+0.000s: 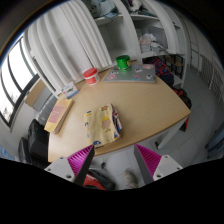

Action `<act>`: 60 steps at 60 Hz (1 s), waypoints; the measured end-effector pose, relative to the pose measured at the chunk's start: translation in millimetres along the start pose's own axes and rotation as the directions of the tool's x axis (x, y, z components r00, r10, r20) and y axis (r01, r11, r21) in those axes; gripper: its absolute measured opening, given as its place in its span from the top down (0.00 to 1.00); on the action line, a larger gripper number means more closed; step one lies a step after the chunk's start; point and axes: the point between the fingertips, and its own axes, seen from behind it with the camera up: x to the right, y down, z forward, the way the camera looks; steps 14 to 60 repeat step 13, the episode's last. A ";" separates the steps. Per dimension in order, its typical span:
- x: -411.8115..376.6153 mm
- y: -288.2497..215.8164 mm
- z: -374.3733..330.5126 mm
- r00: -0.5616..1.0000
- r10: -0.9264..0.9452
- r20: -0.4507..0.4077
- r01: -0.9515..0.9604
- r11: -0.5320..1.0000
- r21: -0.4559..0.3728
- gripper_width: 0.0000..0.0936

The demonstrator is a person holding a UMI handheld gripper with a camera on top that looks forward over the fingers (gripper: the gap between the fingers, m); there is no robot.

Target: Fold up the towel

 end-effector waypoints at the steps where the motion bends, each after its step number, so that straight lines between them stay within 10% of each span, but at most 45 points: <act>1: -0.5 9.5 -5.7 1.000 0.019 0.013 -0.019 1.000 -0.021 0.12; 13: 11.5 152.8 -41.7 0.995 0.072 0.076 -0.043 0.943 -0.329 0.12; 60: 11.5 152.8 -41.7 0.995 0.072 0.076 -0.043 0.943 -0.329 0.12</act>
